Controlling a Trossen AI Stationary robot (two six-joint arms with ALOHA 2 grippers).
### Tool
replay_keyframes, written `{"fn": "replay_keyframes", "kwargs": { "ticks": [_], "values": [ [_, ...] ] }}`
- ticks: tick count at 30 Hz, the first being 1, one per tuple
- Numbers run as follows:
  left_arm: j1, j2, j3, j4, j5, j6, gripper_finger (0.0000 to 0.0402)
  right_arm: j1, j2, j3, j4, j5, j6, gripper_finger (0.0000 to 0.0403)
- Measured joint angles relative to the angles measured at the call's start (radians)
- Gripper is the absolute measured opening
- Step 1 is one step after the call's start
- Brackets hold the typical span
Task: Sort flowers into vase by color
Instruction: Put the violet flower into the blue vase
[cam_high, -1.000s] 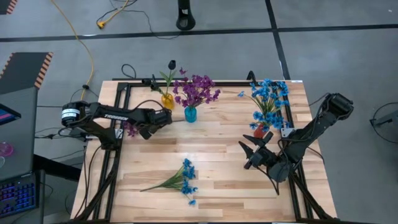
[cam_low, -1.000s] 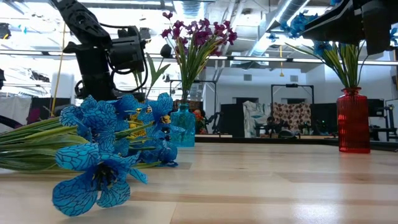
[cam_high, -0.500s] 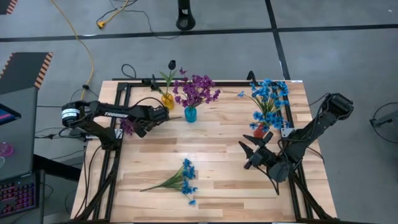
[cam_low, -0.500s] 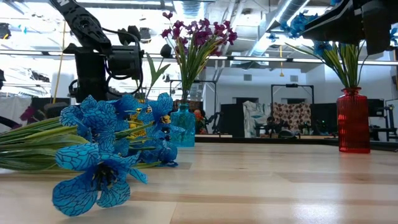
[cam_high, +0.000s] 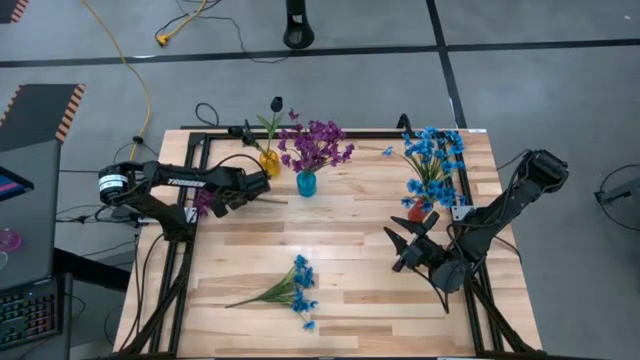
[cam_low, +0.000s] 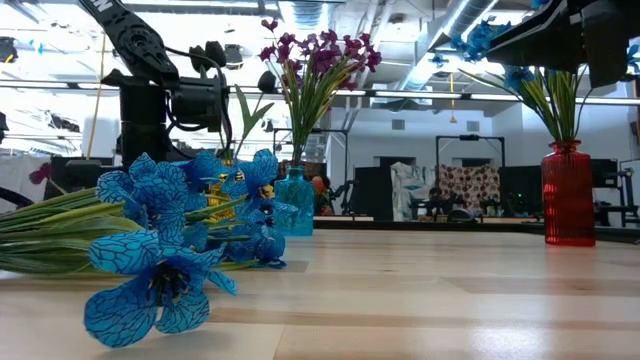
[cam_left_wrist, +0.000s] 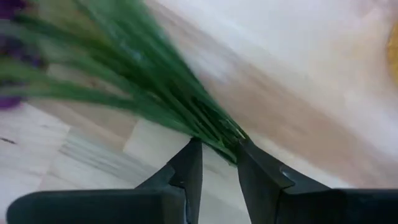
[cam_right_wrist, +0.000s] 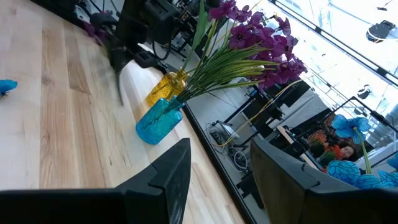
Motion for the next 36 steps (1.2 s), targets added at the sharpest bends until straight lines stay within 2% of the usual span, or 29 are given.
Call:
{"fn": "replay_keyframes", "kwargs": {
  "ticks": [9,18,28,36],
  "values": [
    [-0.030,-0.002,0.001,-0.001,0.188,0.265,0.0079,0.000,0.000,0.000,0.000,0.000,0.000,0.0191],
    [-0.042,0.000,0.000,-0.003,0.214,0.363,0.0089,0.000,0.000,0.000,0.000,0.000,0.001,0.0191],
    [-0.033,-0.035,-0.003,-0.006,0.252,0.356,0.0181,0.000,0.000,0.000,0.000,0.000,0.001,0.0191],
    [-0.033,-0.140,-0.004,-0.015,0.235,0.289,0.0194,0.000,0.000,0.000,0.000,0.000,0.002,0.0191]
  ]
}}
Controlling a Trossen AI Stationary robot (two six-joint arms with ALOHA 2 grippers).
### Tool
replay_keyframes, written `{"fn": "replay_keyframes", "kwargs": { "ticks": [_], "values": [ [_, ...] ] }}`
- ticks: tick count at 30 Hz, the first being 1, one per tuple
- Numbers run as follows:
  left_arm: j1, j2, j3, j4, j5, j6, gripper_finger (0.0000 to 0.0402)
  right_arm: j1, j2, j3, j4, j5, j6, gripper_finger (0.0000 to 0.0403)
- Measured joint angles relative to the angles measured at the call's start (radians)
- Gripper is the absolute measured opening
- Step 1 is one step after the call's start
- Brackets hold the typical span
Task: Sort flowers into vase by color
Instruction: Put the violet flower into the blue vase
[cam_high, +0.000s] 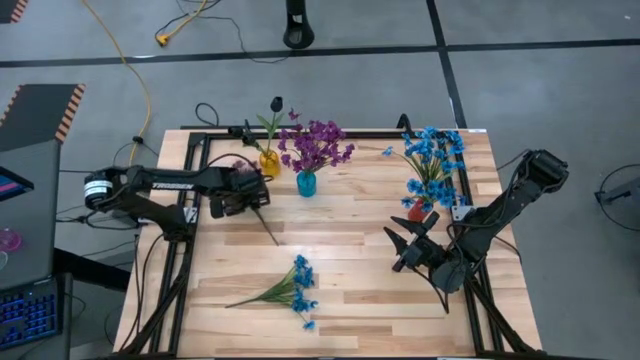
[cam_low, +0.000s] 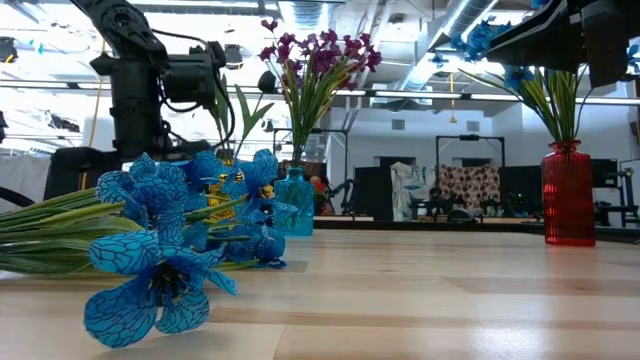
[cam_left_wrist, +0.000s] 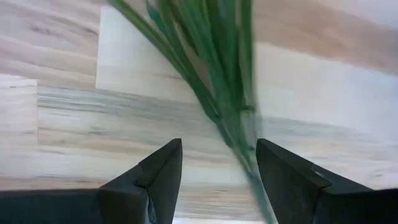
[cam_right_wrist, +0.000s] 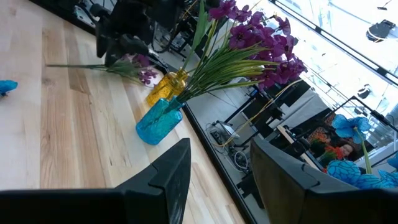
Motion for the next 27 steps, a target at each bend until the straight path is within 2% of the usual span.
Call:
{"fn": "replay_keyframes", "kwargs": {
  "ticks": [6,13,24,27],
  "values": [
    [0.001,-0.029,0.001,0.002,-0.059,-0.067,0.0194,0.000,0.000,0.000,0.000,0.000,0.000,0.0191],
    [-0.008,0.003,0.002,0.022,-0.146,-0.186,0.0194,0.000,0.000,0.000,0.001,0.000,-0.001,0.0191],
    [-0.021,0.154,0.008,0.109,-0.136,-0.177,0.0193,0.000,0.000,0.000,0.000,0.000,-0.002,0.0191],
    [-0.021,0.161,0.009,0.102,-0.135,-0.160,0.0176,0.000,0.000,0.000,0.000,0.000,-0.002,0.0191]
  ]
}}
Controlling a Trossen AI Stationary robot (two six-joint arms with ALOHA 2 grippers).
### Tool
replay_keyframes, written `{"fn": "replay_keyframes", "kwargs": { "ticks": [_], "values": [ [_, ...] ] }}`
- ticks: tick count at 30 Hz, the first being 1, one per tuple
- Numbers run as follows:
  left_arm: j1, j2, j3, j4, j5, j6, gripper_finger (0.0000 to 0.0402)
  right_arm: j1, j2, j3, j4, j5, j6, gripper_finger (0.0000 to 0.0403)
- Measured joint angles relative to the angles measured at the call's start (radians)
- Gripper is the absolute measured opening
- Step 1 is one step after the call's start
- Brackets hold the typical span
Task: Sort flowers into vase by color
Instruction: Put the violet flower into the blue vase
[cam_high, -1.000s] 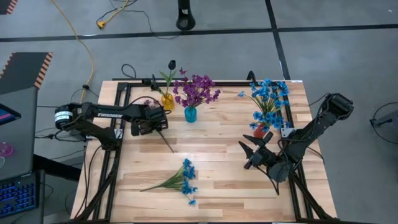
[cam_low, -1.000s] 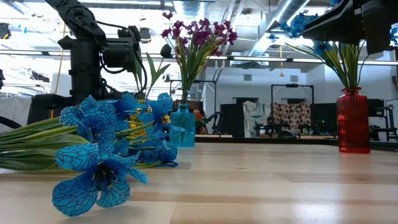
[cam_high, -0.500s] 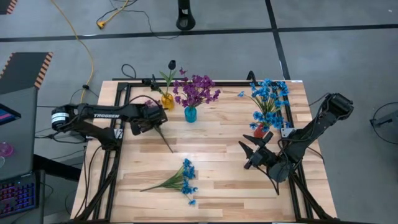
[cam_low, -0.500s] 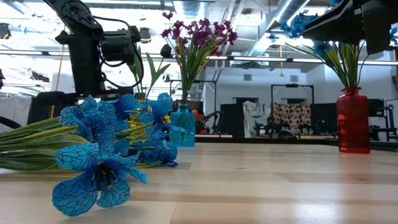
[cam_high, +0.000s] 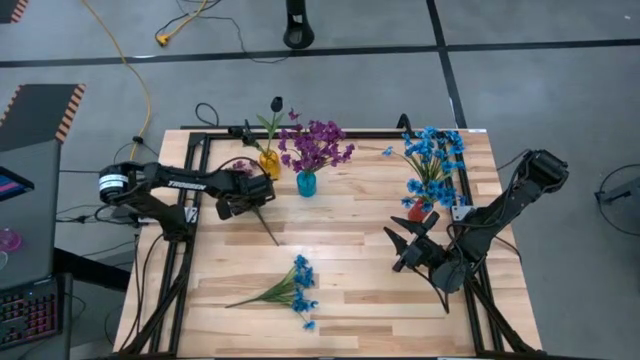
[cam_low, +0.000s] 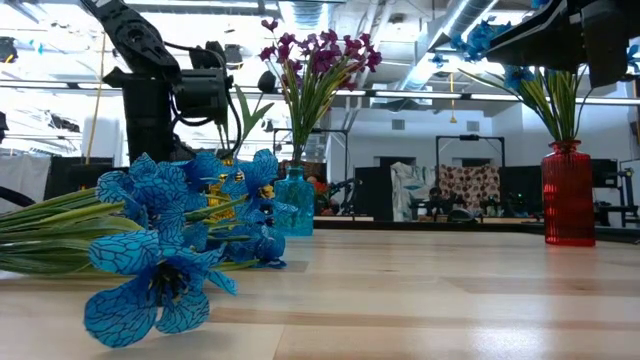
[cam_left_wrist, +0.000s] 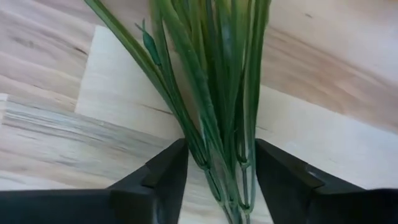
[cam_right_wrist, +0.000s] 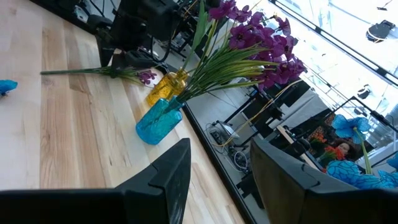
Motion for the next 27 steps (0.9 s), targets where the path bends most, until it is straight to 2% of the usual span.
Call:
{"fn": "replay_keyframes", "kwargs": {
  "ticks": [7,12,15,18,23,27],
  "values": [
    [0.000,-0.004,-0.003,-0.032,0.002,0.035,0.0079,0.008,-0.006,0.000,-0.023,0.000,-0.001,0.0191],
    [0.001,-0.031,-0.006,-0.038,0.001,0.091,0.0013,0.039,-0.088,0.000,-0.080,-0.002,-0.001,0.0186],
    [0.000,-0.061,-0.007,-0.022,-0.006,0.138,0.0010,0.055,-0.184,0.000,-0.134,-0.053,0.001,0.0176],
    [-0.012,-0.102,-0.007,-0.025,-0.034,0.195,0.0012,0.067,-0.310,0.000,-0.237,-0.174,0.057,0.0163],
    [-0.072,-0.168,-0.007,-0.033,-0.079,0.242,0.0005,0.068,-0.511,0.000,-0.490,-0.337,0.316,0.0146],
    [-0.166,-0.215,-0.007,-0.034,-0.127,0.239,0.0004,0.067,-0.595,0.000,-0.598,-0.437,0.453,0.0140]
  ]
}}
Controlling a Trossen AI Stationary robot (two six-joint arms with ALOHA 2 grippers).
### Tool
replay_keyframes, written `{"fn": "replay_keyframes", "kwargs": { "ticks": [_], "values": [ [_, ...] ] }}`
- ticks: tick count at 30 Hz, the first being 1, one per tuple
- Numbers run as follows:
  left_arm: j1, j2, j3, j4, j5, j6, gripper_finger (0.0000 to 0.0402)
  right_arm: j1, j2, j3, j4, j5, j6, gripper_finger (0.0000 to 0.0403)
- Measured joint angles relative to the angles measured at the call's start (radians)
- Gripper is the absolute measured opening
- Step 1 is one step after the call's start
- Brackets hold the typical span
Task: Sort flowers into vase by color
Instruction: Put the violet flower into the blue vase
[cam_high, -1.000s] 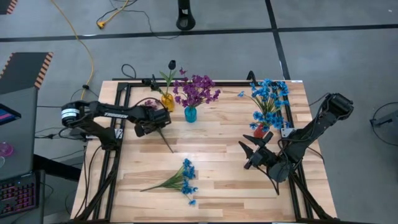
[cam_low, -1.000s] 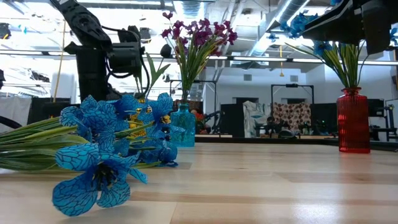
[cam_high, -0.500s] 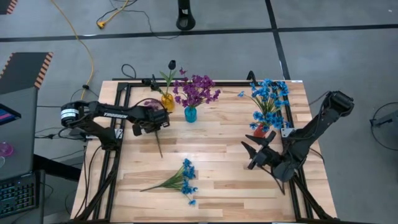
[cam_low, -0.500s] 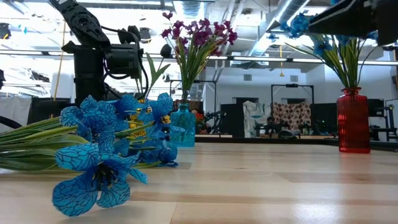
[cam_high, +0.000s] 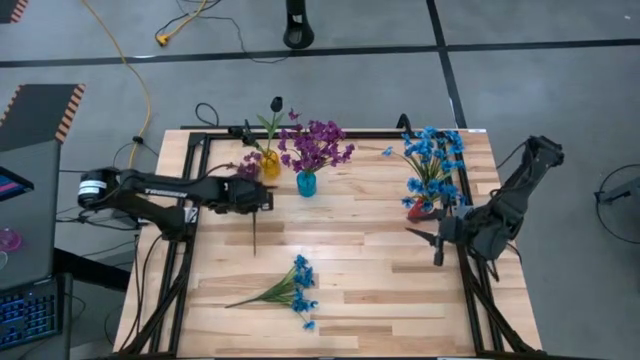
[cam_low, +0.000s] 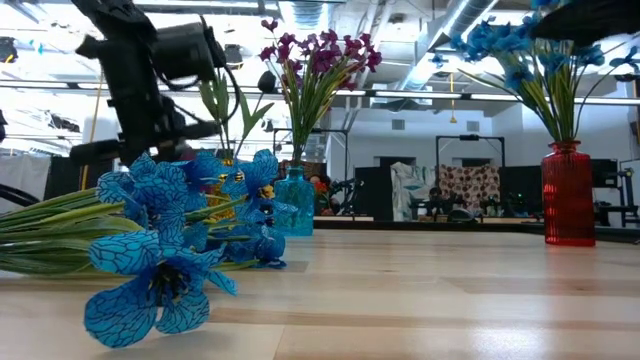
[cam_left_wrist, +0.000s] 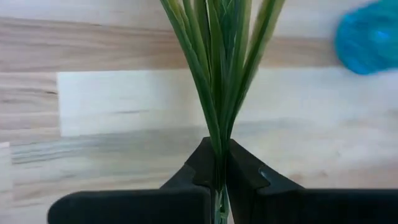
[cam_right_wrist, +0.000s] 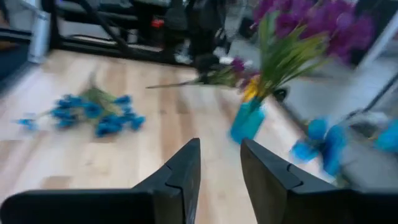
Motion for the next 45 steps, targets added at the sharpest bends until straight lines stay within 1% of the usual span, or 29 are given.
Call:
{"fn": "replay_keyframes", "kwargs": {
  "ticks": [6,11,14,17,22,29,32,35,38,41,43,45],
  "values": [
    [-0.199,-0.047,0.000,0.008,-0.080,-0.080,0.0003,-0.001,-0.008,0.000,-0.020,-0.009,0.020,0.0139],
    [-0.352,-0.049,0.001,0.048,-0.096,-0.144,0.0003,-0.002,-0.009,0.000,-0.020,-0.009,0.021,0.0139],
    [-0.419,-0.049,0.001,0.098,-0.128,-0.141,0.0003,-0.002,-0.009,0.000,-0.018,-0.009,0.021,0.0139],
    [-0.466,-0.049,0.001,0.162,-0.165,-0.086,0.0003,-0.002,-0.009,0.000,-0.016,-0.009,0.021,0.0139],
    [-0.501,-0.049,0.001,0.309,-0.212,0.100,0.0003,-0.002,-0.009,0.000,-0.007,-0.009,0.021,0.0139],
    [-0.503,-0.049,0.002,0.542,-0.270,0.389,0.0006,-0.002,-0.009,0.000,0.000,-0.009,0.020,0.0139],
    [-0.503,-0.049,0.002,0.613,-0.292,0.507,0.0007,-0.002,-0.009,0.000,0.000,-0.009,0.020,0.0139],
    [-0.503,-0.049,0.002,0.679,-0.335,0.637,0.0007,-0.002,-0.009,0.000,0.000,-0.008,0.019,0.0139],
    [-0.507,-0.049,0.002,0.740,-0.421,0.788,0.0007,-0.002,-0.009,0.000,0.000,-0.008,0.019,0.0139],
    [-0.510,-0.046,0.002,0.834,-0.519,0.974,0.0005,-0.002,-0.009,0.000,0.000,-0.008,0.019,0.0139],
    [-0.510,-0.038,0.002,0.902,-0.532,1.114,0.0003,-0.002,-0.009,0.000,0.000,-0.008,0.019,0.0139],
    [-0.504,-0.032,0.002,0.971,-0.507,1.238,0.0003,-0.002,-0.009,0.000,0.000,-0.008,0.019,0.0139]
  ]
}}
